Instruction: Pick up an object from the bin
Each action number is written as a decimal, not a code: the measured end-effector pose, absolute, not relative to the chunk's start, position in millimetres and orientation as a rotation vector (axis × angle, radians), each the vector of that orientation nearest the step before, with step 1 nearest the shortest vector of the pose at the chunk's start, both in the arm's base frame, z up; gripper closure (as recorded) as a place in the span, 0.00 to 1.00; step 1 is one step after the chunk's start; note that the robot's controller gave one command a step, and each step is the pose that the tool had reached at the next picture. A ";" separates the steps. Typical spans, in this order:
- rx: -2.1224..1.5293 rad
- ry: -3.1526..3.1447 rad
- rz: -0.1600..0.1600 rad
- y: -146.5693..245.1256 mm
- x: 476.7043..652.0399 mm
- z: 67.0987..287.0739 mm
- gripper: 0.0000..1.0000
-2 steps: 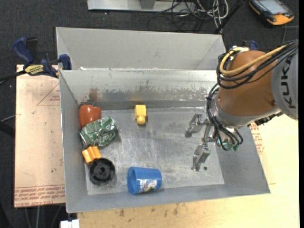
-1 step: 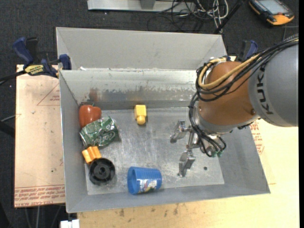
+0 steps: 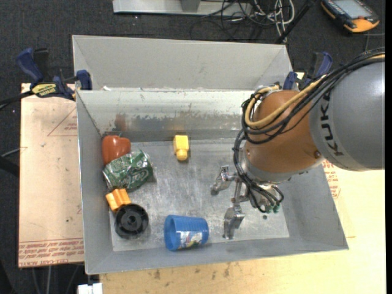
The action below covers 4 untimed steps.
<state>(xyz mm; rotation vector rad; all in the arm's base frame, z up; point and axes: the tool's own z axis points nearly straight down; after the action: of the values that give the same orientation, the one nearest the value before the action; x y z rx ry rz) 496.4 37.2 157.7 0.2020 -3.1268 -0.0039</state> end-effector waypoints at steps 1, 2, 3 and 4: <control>0.304 -3.137 -0.001 46.5 499.6 121.5 0.00; 0.385 -3.118 0.001 91.7 501.7 83.2 0.00; 0.784 -3.086 -0.002 113.9 491.8 78.3 1.00; 0.784 -3.086 -0.002 113.9 491.8 78.3 1.00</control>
Offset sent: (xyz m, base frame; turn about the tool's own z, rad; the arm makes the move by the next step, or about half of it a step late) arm 0.0071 0.0777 -0.0877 -0.1408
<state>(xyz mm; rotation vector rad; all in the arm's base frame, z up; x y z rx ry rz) 491.8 113.9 78.3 0.7838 -3.0858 -0.0017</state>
